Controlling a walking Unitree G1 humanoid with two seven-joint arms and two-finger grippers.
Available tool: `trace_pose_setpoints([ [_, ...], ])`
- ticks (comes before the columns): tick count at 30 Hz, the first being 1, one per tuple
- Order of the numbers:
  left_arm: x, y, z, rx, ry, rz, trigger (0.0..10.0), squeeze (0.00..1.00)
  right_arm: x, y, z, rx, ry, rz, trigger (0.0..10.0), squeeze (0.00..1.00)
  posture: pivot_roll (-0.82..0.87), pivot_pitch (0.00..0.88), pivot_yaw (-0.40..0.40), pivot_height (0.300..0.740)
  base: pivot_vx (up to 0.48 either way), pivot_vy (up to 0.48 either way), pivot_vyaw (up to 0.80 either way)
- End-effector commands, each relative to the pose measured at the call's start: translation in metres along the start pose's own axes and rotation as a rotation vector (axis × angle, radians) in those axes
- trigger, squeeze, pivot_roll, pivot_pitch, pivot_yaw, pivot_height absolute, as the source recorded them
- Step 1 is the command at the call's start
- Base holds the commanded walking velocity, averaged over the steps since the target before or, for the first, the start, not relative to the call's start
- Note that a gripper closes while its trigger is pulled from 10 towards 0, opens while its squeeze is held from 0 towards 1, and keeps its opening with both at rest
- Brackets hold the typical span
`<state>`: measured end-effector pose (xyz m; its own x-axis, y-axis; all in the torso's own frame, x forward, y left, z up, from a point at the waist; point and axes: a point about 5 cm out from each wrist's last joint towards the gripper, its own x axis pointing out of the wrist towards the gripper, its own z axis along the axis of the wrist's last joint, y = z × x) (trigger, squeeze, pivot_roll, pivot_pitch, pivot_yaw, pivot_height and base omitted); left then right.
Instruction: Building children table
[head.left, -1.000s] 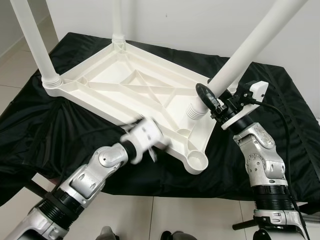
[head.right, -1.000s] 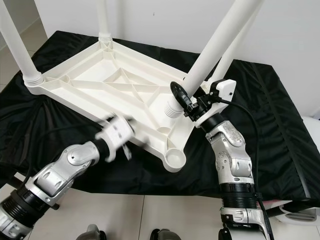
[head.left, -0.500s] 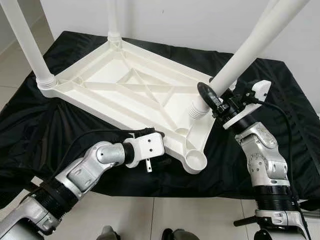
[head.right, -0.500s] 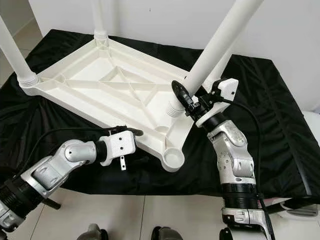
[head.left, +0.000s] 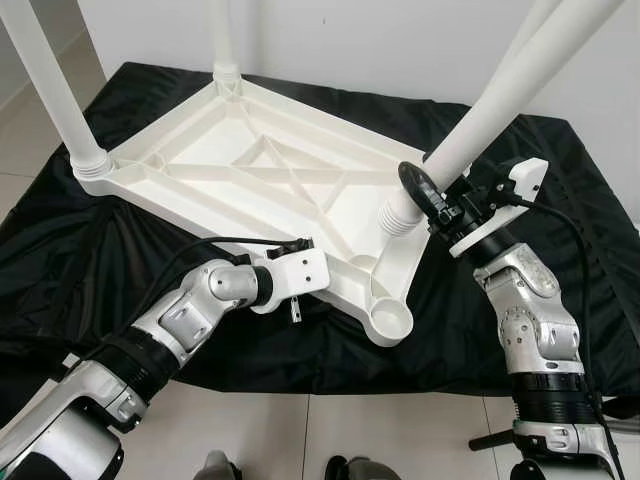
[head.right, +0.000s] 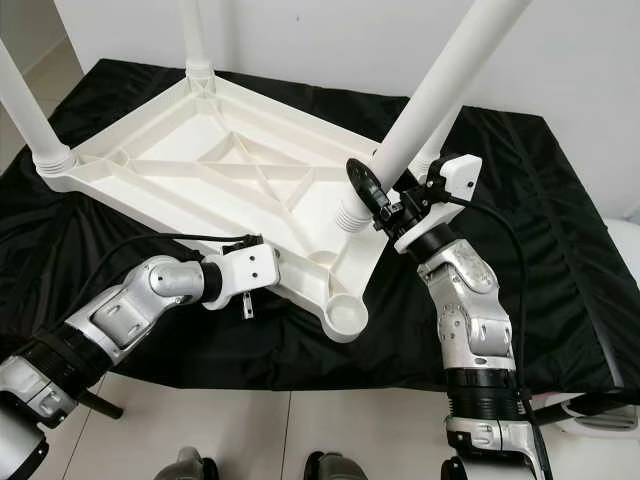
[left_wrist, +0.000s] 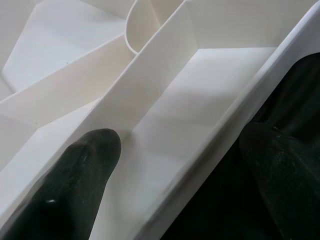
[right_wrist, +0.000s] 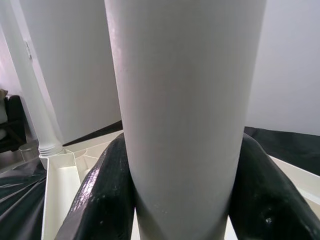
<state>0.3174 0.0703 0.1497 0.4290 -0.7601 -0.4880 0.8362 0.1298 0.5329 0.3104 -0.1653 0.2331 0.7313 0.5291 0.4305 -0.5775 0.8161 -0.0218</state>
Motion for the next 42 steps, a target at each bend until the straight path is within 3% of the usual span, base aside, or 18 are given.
trace_pose_setpoints([
  [1, 0.001, 0.001, -0.007, 0.006, 0.066, -0.018, 10.0, 0.00, -0.003, -0.001, 0.003, -0.005, -0.009, -0.007, 10.0, 0.00, 0.00, 0.112, -0.044, 0.740, 0.000, 0.000, 0.00],
  [6, 0.000, 0.004, -0.006, 0.046, 0.076, -0.076, 10.0, 0.00, -0.003, -0.001, 0.003, -0.007, -0.009, -0.010, 10.0, 0.00, 0.00, 0.111, -0.036, 0.740, 0.000, 0.000, 0.00],
  [8, -0.003, 0.004, -0.003, 0.062, 0.068, -0.123, 4.8, 0.00, -0.004, -0.001, 0.003, -0.009, -0.009, -0.012, 10.0, 0.00, 0.00, 0.110, -0.033, 0.740, 0.000, 0.000, 0.00],
  [9, -0.003, 0.004, -0.003, 0.062, 0.068, -0.123, 4.8, 0.00, -0.004, -0.001, 0.003, -0.009, -0.009, -0.012, 10.0, 0.00, 0.00, 0.110, -0.033, 0.740, 0.000, 0.000, 0.00],
  [10, -0.004, 0.004, -0.002, 0.064, 0.062, -0.141, 0.0, 0.00, -0.004, -0.001, 0.003, -0.010, -0.008, -0.013, 10.0, 0.00, 0.00, 0.109, -0.031, 0.740, 0.000, 0.000, 0.00],
  [27, -0.010, 0.003, 0.000, 0.086, 0.058, -0.219, 0.0, 0.00, -0.004, -0.004, 0.004, -0.021, -0.011, -0.026, 10.0, 0.00, 0.01, 0.113, -0.026, 0.740, 0.000, 0.000, 0.00],
  [42, -0.013, 0.018, -0.007, 0.037, 0.118, -0.108, 0.0, 0.00, -0.003, -0.005, 0.005, -0.022, -0.012, -0.029, 10.0, 0.00, 0.01, 0.113, -0.032, 0.740, 0.000, 0.000, 0.00],
])
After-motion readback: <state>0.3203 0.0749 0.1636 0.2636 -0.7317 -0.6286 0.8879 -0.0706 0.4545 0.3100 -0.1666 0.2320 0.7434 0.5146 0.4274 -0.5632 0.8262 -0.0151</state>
